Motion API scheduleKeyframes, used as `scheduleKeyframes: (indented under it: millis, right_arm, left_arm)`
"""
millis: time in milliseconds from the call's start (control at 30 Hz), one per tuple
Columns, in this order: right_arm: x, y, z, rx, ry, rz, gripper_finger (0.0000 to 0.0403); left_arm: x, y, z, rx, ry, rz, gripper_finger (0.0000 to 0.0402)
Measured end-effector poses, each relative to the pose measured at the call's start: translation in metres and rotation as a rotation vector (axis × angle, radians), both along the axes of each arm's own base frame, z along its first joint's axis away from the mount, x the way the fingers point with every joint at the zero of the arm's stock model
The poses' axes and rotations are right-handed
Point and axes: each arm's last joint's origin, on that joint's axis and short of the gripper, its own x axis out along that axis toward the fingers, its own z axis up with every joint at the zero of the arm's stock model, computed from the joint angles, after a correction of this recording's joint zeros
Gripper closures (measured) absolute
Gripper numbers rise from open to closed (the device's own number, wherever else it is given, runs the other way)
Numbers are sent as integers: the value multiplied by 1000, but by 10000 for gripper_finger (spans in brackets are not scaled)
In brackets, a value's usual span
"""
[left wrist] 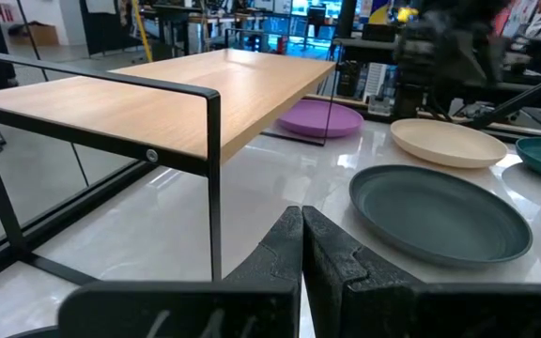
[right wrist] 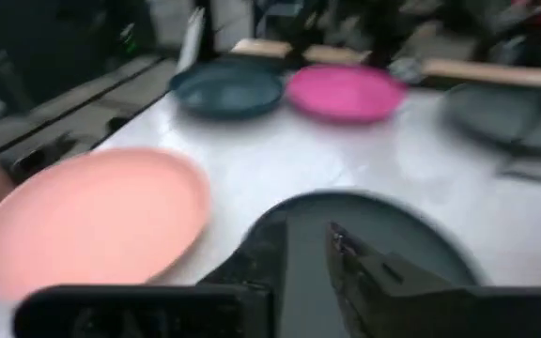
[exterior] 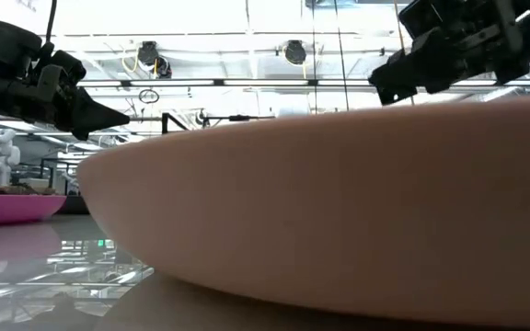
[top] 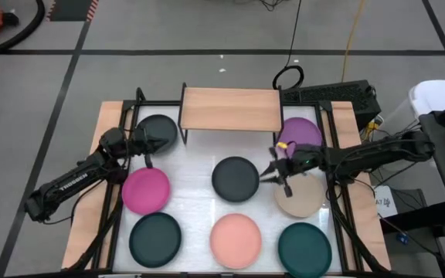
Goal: Place and stack plates onto a shelf
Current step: Put the orange plate on the shelf
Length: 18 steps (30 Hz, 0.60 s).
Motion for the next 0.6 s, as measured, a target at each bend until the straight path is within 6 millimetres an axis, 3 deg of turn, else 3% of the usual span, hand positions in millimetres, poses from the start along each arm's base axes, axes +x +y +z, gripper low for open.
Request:
scheduleKeyframes:
  millis: [267,433,600]
  right_arm:
    - [43,37,-15,31,156,128,281]
    - [74,54,-23,55,277,144,271]
    - [93,68,-36,71,410,145,271]
  left_arm:
    - [0,0,0,0,0,0,398]
    - [0,0,0,0,0,0,398]
    - [0,0,0,0,0,0,398]
